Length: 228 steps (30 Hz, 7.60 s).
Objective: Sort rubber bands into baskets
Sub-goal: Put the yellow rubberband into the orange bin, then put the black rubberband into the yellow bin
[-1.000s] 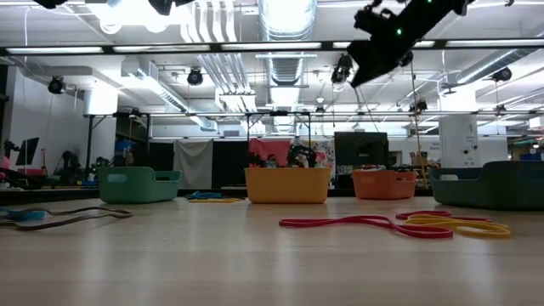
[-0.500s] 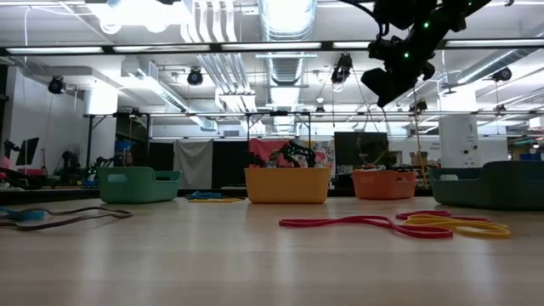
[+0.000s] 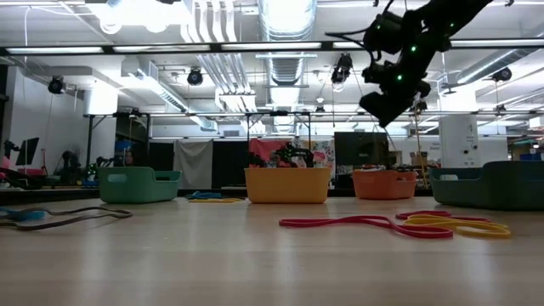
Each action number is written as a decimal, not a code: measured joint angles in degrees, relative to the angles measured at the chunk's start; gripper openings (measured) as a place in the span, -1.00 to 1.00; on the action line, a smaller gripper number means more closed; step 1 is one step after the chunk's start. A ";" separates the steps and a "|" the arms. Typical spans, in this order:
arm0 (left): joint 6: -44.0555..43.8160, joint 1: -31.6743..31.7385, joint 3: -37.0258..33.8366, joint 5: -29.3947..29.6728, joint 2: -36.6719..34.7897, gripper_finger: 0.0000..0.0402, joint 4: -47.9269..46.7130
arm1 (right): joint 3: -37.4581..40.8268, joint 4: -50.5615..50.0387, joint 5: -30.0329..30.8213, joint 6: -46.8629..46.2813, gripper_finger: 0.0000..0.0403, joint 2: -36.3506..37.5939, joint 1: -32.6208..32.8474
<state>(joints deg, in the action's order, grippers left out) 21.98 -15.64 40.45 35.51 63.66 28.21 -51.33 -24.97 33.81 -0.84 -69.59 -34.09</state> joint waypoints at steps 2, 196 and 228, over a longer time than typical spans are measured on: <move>0.02 0.02 -0.02 0.00 0.00 -0.63 -1.16 | 0.00 -0.02 -1.03 -0.02 -0.96 -1.06 -0.48; -12.24 5.44 11.64 -3.13 6.63 -1.00 -56.65 | 1.75 1.44 -59.22 5.97 -0.95 -2.20 5.10; -4.49 29.78 20.28 -24.30 25.88 -1.00 -14.98 | 1.05 -11.02 -50.69 -4.57 -0.95 1.42 4.94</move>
<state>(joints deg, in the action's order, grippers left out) 17.49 14.14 60.73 11.21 89.53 13.22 -50.28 -35.99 -16.88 -5.41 -68.17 -29.15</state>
